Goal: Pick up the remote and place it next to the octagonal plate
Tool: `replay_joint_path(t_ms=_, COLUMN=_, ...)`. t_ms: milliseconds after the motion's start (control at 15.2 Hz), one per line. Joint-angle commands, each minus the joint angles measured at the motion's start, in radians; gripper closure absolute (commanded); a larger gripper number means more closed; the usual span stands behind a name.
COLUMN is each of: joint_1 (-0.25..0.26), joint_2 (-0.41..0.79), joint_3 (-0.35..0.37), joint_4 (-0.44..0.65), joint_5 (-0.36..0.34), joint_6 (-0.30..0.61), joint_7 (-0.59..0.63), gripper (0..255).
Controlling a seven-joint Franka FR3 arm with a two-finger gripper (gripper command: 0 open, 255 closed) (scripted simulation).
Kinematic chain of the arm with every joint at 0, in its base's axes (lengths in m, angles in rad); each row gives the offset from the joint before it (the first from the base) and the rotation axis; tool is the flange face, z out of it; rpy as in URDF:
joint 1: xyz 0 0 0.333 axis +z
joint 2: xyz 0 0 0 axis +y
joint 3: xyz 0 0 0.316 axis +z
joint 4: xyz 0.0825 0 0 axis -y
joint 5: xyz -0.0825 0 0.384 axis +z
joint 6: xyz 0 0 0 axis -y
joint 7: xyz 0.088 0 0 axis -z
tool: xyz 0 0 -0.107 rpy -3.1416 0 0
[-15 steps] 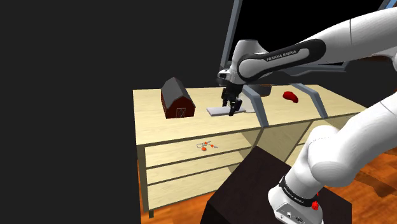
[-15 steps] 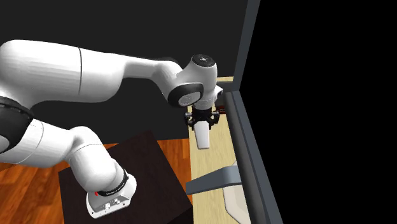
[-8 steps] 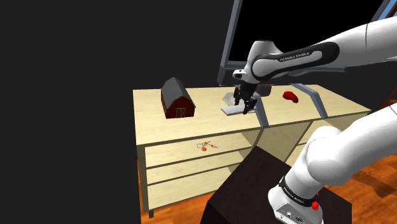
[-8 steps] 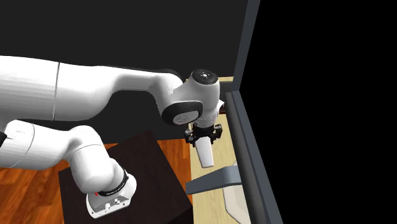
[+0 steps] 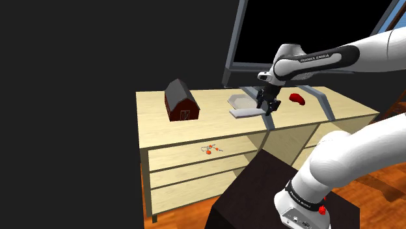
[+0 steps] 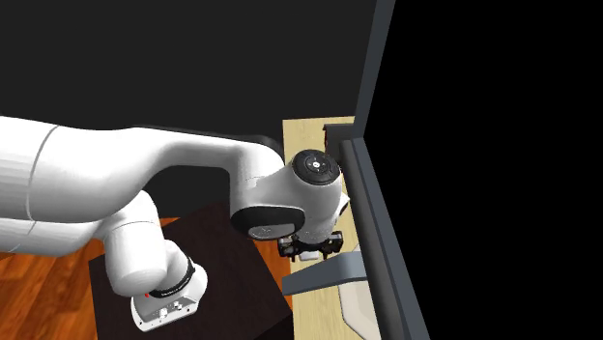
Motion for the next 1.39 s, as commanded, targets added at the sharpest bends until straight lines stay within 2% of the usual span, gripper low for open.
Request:
replay_joint_path(t_ms=0, joint_1=-0.034, joint_2=0.016, joint_3=-0.050, joint_4=0.024, joint_5=-0.035, joint_6=-0.003, joint_7=-0.061, gripper=255)
replay_joint_path(t_ms=264, joint_1=-0.173, joint_2=0.066, joint_3=-0.040, joint_4=0.058, joint_5=-0.006, joint_6=0.009, joint_7=-0.214, gripper=255)
replay_joint_path(t_ms=330, joint_1=-0.111, joint_2=0.038, joint_3=-0.016, joint_4=0.040, joint_5=0.288, joint_6=-0.040, joint_7=-0.222, gripper=0)
replay_joint_path(t_ms=396, joint_1=-0.125, joint_2=0.041, joint_3=-0.003, joint_4=0.040, joint_5=0.295, joint_6=-0.040, joint_7=-0.228, gripper=0)
replay_joint_path(t_ms=660, joint_1=-0.103, joint_2=0.056, joint_3=0.195, joint_4=0.078, joint_5=0.199, joint_6=-0.091, joint_7=0.012, gripper=0)
replay_joint_path(t_ms=924, joint_1=-0.064, joint_2=0.139, joint_3=0.360, joint_4=0.162, joint_5=0.120, joint_6=-0.170, joint_7=0.222, gripper=0)
replay_joint_path(t_ms=1320, joint_1=-0.064, joint_2=0.158, joint_3=0.349, joint_4=0.096, joint_5=0.112, joint_6=-0.085, joint_7=0.225, gripper=0)
